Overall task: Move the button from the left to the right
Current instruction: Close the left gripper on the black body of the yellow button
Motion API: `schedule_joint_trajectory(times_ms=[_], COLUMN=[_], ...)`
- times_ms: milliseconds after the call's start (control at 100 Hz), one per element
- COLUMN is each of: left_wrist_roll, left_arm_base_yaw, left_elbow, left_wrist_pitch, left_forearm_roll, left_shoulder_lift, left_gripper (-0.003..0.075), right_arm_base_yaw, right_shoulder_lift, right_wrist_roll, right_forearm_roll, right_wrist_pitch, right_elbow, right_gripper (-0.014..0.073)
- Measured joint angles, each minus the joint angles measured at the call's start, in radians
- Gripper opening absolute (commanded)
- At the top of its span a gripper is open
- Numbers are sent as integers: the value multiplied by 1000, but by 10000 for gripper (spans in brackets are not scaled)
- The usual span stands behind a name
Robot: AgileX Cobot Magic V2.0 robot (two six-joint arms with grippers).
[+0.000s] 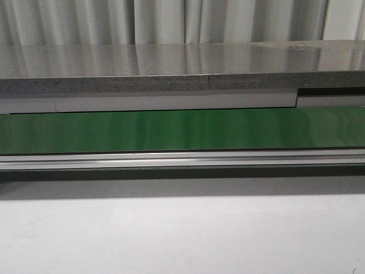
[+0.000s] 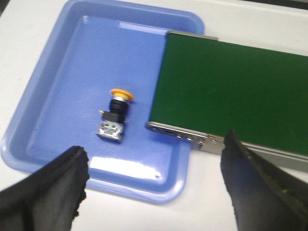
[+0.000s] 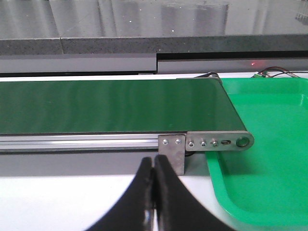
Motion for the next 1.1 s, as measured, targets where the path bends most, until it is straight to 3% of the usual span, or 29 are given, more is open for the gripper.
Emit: schedule_joint_trajectory(times_ms=[200, 520, 1100], left_wrist_roll=[46, 95, 174], left_arm_base_yaw=[102, 152, 153], left_elbow=[-135, -298, -321], left_wrist_pitch=[4, 11, -22], left_forearm_roll=[3, 4, -73], left_shoulder_lift=[245, 621, 842], left_gripper=[556, 556, 555], right_arm_base_yaw=[0, 0, 0], right_shoulder_lift=[0, 0, 0], right_wrist_roll=[0, 0, 0], right_forearm_roll=[0, 0, 0], right_wrist_pitch=[0, 0, 0], right_elbow=[0, 0, 0], right_gripper=[-67, -67, -67])
